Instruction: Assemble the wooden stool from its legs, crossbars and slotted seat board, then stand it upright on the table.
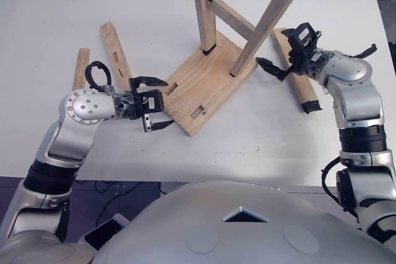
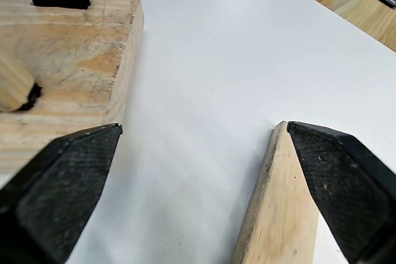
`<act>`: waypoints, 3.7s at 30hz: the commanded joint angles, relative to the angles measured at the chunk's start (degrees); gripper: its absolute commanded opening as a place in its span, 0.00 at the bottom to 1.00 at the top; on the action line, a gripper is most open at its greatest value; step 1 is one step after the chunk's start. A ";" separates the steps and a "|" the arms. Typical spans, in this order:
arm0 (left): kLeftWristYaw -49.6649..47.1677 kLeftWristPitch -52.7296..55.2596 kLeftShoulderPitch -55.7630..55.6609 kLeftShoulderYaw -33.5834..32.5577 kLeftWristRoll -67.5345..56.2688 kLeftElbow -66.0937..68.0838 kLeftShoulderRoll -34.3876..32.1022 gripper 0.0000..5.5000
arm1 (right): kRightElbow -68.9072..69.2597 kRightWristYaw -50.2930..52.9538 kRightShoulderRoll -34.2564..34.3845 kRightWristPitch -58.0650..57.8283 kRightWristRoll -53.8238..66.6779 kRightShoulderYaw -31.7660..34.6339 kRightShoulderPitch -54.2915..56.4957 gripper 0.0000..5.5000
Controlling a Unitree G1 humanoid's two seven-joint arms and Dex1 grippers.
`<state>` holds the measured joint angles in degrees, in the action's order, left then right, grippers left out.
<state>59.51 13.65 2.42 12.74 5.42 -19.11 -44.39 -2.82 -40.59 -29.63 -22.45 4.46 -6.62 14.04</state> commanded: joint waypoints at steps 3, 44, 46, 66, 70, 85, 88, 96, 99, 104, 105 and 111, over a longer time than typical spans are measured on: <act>-1.08 1.02 -1.18 1.03 -3.35 -2.27 2.82 0.95 | -3.01 0.48 3.89 3.13 0.30 -1.94 4.31 0.90; -7.87 -22.22 -17.02 2.07 -1.50 34.20 9.22 0.95 | 1.70 -3.86 1.16 -1.90 -1.43 -7.44 -1.65 0.90; -7.47 -21.81 -16.11 2.33 -2.28 34.14 9.66 0.95 | -0.03 -2.83 2.18 -0.69 -2.54 -8.73 -0.97 0.90; -15.34 -19.33 -22.18 -1.09 0.28 46.37 9.86 0.95 | -9.45 0.66 4.92 4.48 -5.46 -8.94 2.79 0.90; -14.07 -21.45 -21.00 0.21 1.35 47.32 10.51 0.95 | -9.27 1.28 5.18 4.54 -5.45 -8.92 2.68 0.90; -9.65 -13.63 -13.18 1.34 -3.10 32.79 11.68 0.95 | -14.64 3.46 4.88 6.23 -5.51 -6.98 6.88 0.90; -10.81 -13.40 -13.04 0.82 -2.68 33.79 11.24 0.95 | -14.15 2.45 2.92 7.36 -4.66 -5.16 6.63 0.90; -17.53 -6.70 -8.96 -9.23 -12.20 28.42 14.45 0.95 | -11.97 2.59 3.04 7.72 -1.86 0.67 5.35 0.90; -18.37 -2.91 -6.70 -16.04 -19.65 24.41 15.25 0.95 | -5.22 2.37 3.17 4.35 2.21 3.46 -0.35 0.90; -19.50 3.15 -1.07 -29.61 -32.38 20.59 15.15 0.95 | -2.45 3.87 1.06 2.18 2.73 5.75 -4.34 0.90; -20.30 3.57 -1.05 -31.60 -33.36 21.40 14.90 0.95 | -1.97 4.19 0.99 1.80 2.82 6.07 -4.58 0.90; -19.72 -0.77 -1.25 -36.66 -31.40 32.05 11.66 0.95 | -0.10 5.31 1.22 1.02 2.43 6.80 -6.86 0.90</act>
<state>39.67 14.30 1.00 -23.84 -27.63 9.55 -31.76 -3.89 -35.77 -27.84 -20.71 6.93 -0.08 7.63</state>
